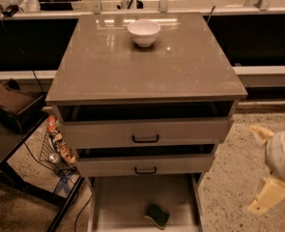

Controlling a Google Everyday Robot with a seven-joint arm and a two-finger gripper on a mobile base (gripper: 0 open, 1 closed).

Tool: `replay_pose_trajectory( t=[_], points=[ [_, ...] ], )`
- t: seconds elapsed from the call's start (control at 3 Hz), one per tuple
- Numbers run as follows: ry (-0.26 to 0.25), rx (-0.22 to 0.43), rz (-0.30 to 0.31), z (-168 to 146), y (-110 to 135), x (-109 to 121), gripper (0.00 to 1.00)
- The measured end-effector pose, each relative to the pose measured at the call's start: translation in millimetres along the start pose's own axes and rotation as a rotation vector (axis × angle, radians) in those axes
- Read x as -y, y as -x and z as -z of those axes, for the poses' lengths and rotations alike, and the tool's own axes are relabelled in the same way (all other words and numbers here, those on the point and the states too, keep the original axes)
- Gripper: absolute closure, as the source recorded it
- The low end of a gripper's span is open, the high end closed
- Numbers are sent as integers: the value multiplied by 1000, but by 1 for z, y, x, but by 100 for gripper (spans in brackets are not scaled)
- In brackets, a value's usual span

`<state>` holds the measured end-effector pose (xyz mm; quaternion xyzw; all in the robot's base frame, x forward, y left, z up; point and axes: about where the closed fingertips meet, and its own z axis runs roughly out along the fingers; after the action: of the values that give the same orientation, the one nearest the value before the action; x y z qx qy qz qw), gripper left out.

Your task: Pick sponge from bottom drawer and place on counter

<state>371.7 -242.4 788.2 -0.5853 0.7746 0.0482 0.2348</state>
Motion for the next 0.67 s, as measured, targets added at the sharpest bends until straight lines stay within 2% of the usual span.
replay_pose_trajectory(
  t=[0.33, 0.67],
  points=[
    [-24, 59, 27, -54, -31, -23, 0],
    [-128, 49, 61, -89, -42, -16, 0]
  ],
)
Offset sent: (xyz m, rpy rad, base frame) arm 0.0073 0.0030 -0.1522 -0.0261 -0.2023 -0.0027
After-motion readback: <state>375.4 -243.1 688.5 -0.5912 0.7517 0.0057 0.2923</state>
